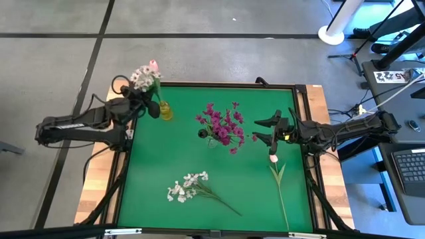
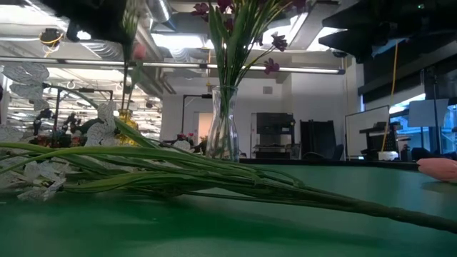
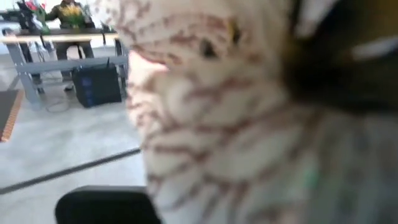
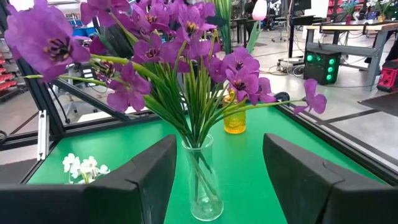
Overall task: Sort flowers into vase by color
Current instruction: Put the top white flowers into the yellow vase
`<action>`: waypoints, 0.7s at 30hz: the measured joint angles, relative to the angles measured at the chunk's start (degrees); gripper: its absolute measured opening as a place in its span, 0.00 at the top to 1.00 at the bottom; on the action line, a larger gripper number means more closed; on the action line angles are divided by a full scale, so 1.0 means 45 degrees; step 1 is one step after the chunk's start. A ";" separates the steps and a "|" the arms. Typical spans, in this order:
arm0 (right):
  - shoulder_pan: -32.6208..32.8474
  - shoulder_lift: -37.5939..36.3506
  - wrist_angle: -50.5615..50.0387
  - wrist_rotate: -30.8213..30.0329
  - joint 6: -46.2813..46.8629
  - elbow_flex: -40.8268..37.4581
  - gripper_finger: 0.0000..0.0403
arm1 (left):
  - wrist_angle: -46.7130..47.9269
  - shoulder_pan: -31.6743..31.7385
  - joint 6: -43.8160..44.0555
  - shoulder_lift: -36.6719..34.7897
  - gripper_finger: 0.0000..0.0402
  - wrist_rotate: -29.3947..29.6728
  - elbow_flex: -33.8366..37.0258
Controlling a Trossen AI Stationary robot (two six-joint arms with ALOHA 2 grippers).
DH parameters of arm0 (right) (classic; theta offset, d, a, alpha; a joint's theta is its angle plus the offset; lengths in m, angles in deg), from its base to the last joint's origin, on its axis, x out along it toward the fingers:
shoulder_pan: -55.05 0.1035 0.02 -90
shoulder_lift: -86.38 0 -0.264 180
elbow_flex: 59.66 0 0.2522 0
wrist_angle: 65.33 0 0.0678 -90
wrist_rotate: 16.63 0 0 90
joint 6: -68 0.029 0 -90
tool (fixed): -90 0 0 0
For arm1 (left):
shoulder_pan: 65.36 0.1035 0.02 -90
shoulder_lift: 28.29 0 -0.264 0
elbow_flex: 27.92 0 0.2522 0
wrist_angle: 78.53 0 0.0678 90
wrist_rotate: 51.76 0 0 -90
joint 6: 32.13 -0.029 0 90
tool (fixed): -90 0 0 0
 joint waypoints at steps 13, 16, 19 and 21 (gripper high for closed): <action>0.0000 0.0000 -0.0010 0.0000 -0.0063 0.0000 0.41 | -0.0684 0.0805 0.1197 0.0000 0.98 -0.0397 0.1796; 0.0000 0.0000 -0.0007 0.0000 -0.0068 0.0000 0.41 | -0.0750 0.0998 0.1170 0.0010 0.94 -0.0400 0.1970; 0.0000 0.0000 -0.0010 0.0000 -0.0068 0.0000 0.41 | -0.0774 0.1150 0.1134 0.0000 0.89 -0.0564 0.1970; 0.0000 0.0000 -0.0010 0.0000 -0.0073 0.0000 0.41 | -0.0746 0.1219 0.1105 0.0005 0.84 -0.0937 0.1970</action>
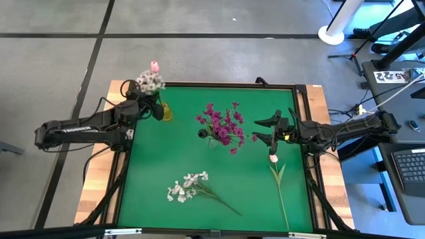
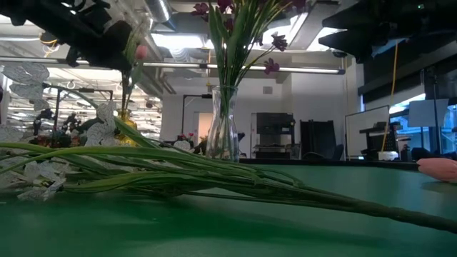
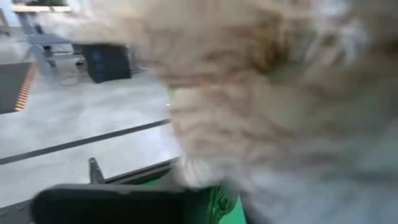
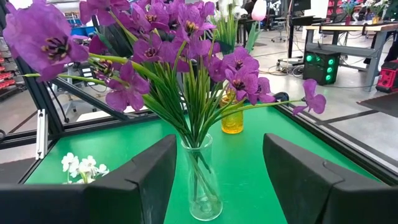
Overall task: Sort flowers into vase by color
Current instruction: Put the top white flowers into the yellow vase
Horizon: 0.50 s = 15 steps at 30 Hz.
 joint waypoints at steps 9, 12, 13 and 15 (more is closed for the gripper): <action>0.0000 0.0000 0.0000 0.0000 0.0005 0.0000 0.41 | 0.1323 0.0077 0.0201 0.0003 0.55 -0.1135 -0.0445; 0.0000 -0.0010 -0.0025 0.0000 0.0005 0.0000 0.41 | 0.2537 -0.0011 0.0459 -0.0005 0.47 -0.1356 -0.1182; 0.0000 -0.0015 -0.0041 0.0000 0.0005 0.0000 0.41 | 0.2975 -0.0072 0.0599 -0.0005 0.45 -0.1404 -0.1497; 0.0000 -0.0015 -0.0083 0.0000 0.0005 0.0000 0.41 | 0.3850 -0.0263 0.0762 -0.0005 0.42 -0.1556 -0.2197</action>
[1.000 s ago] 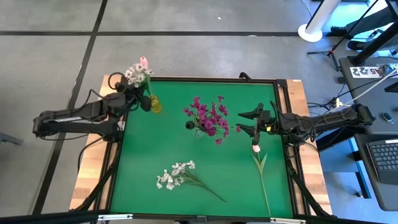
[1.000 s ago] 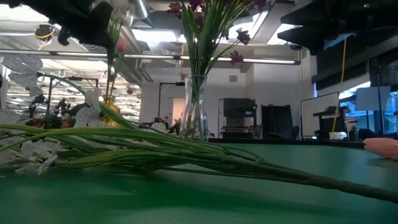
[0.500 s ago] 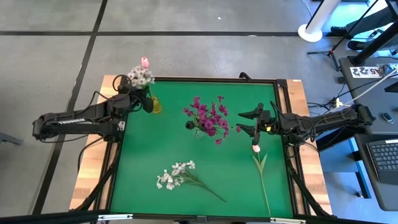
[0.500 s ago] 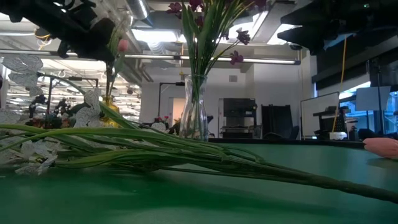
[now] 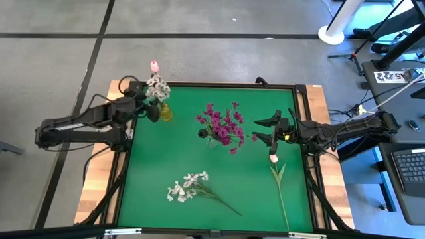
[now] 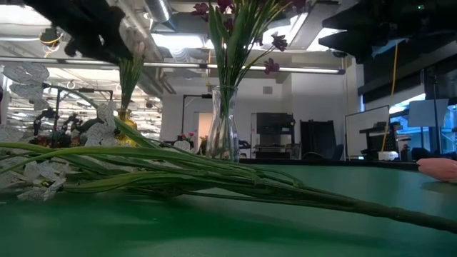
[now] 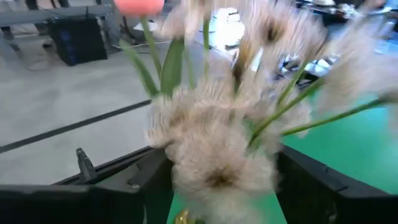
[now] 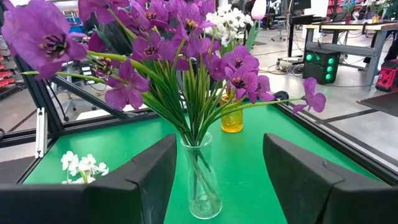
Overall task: Sort flowers into vase by color
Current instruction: Put the top white flowers into the yellow vase, then put the white flowers into the yellow vase
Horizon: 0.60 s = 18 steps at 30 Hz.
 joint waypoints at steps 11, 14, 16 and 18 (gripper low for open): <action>0.0015 -0.0028 0.0364 0.2214 0.0090 0.0005 0.41 | 0.5559 -0.1285 0.2754 -0.0008 0.41 -0.2813 -0.3199; 0.0015 -0.0107 0.0379 0.3139 0.0403 0.0005 0.41 | 0.5358 -0.1920 0.2930 -0.0004 0.41 -0.4845 -0.3079; 0.0015 -0.0107 0.0385 0.3330 0.0594 0.0005 0.41 | 0.4836 -0.2588 0.2907 0.0000 0.41 -0.5660 -0.2969; 0.0015 -0.0102 0.0363 0.3432 0.0651 0.0005 0.41 | 0.4521 -0.3306 0.2891 0.0000 0.41 -0.5656 -0.2957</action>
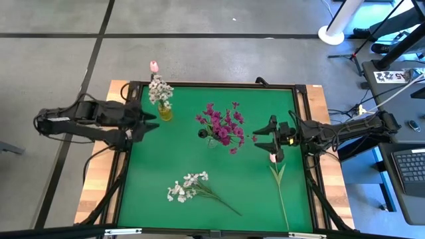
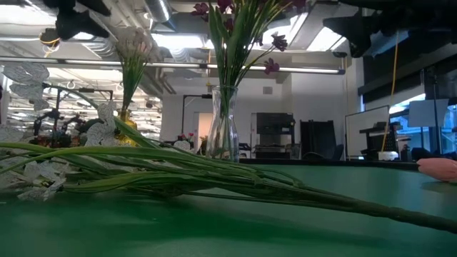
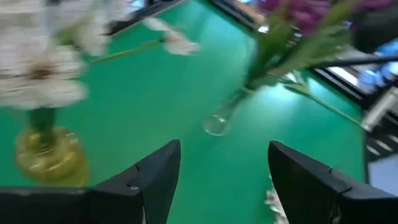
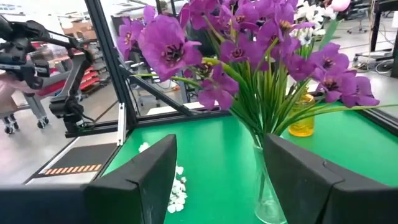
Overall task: Sort flowers into vase by color
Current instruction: Put the white flowers into the yellow vase
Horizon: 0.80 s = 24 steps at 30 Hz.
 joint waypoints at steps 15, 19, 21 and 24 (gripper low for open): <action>0.2988 0.0568 0.0186 -0.1431 0.0457 0.0022 0.41 | -0.1405 -0.3382 0.1163 0.0413 0.41 0.1042 0.0143; 0.4403 0.1501 0.0797 -0.3082 0.0384 0.0024 0.41 | -0.2036 -0.4613 0.0740 0.1505 0.41 0.2390 0.0694; 0.4931 0.2104 0.1164 -0.3775 0.0574 0.0024 0.41 | -0.2476 -0.5141 0.0859 0.2216 0.41 0.2579 0.1024; 0.5560 0.3175 0.1741 -0.4446 0.1023 0.0057 0.41 | -0.3692 -0.6013 0.1174 0.3370 0.41 0.2584 0.1465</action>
